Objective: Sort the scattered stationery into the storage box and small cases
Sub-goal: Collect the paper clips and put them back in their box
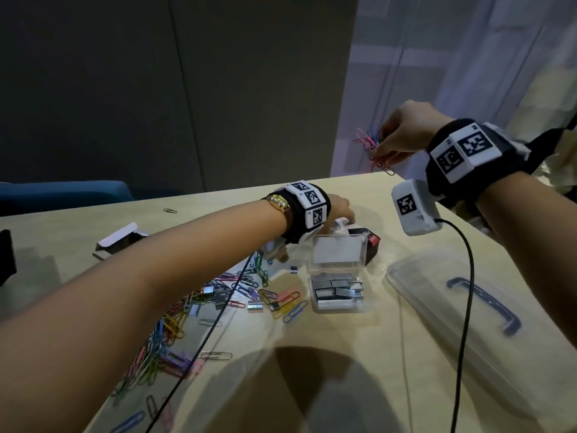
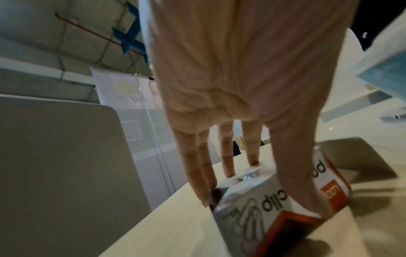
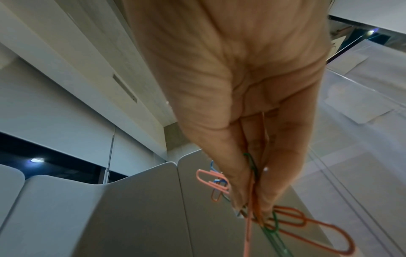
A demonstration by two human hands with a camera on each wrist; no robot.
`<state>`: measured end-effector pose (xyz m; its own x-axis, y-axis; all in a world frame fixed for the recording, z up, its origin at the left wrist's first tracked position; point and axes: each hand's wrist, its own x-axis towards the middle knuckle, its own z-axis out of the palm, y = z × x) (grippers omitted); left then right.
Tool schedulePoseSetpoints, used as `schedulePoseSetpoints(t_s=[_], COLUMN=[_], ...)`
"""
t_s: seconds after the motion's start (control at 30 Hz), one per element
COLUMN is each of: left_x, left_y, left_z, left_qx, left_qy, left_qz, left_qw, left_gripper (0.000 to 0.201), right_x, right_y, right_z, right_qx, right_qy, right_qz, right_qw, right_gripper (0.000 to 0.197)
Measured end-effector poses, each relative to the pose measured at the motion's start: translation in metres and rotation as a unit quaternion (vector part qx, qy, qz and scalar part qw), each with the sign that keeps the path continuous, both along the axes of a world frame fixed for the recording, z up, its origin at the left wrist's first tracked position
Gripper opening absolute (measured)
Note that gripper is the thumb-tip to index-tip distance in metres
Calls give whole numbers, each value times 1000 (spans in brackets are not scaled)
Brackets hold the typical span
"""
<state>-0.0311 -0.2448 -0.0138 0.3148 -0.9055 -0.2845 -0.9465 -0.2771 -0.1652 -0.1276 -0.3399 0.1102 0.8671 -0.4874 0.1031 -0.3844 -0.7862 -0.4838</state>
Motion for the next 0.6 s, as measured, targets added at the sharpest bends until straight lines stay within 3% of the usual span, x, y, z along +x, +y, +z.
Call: schedulePoseSetpoints(t_s=[0.1, 0.17, 0.23, 0.3, 0.4, 0.5, 0.6], left_x=[3, 7, 9, 10, 19, 32, 42], left_y=[2, 9, 26, 55, 116, 196, 275], left_z=[-3, 2, 19, 43, 66, 64, 44], left_qx=[22, 8, -55, -131, -186, -212, -245], left_qy=[-10, 26, 77, 100, 54, 9, 3], left_qz=[41, 78, 110, 126, 174, 294, 421], left_qw=[999, 997, 989, 978, 965, 932, 873], left_gripper=[42, 56, 70, 69, 62, 64, 63], right_x=[4, 7, 12, 17, 25, 38, 54], right_y=[5, 9, 16, 24, 47, 83, 128], right_z=[-2, -3, -5, -8, -14, -27, -50], right_qx=[-1, 3, 4, 8, 39, 80, 121], right_qy=[-8, -9, -5, -2, 7, 26, 60], right_qz=[9, 18, 28, 46, 84, 144, 216], right_qw=[1000, 1000, 1000, 999, 996, 986, 967], right_gripper=[10, 9, 12, 17, 16, 14, 13])
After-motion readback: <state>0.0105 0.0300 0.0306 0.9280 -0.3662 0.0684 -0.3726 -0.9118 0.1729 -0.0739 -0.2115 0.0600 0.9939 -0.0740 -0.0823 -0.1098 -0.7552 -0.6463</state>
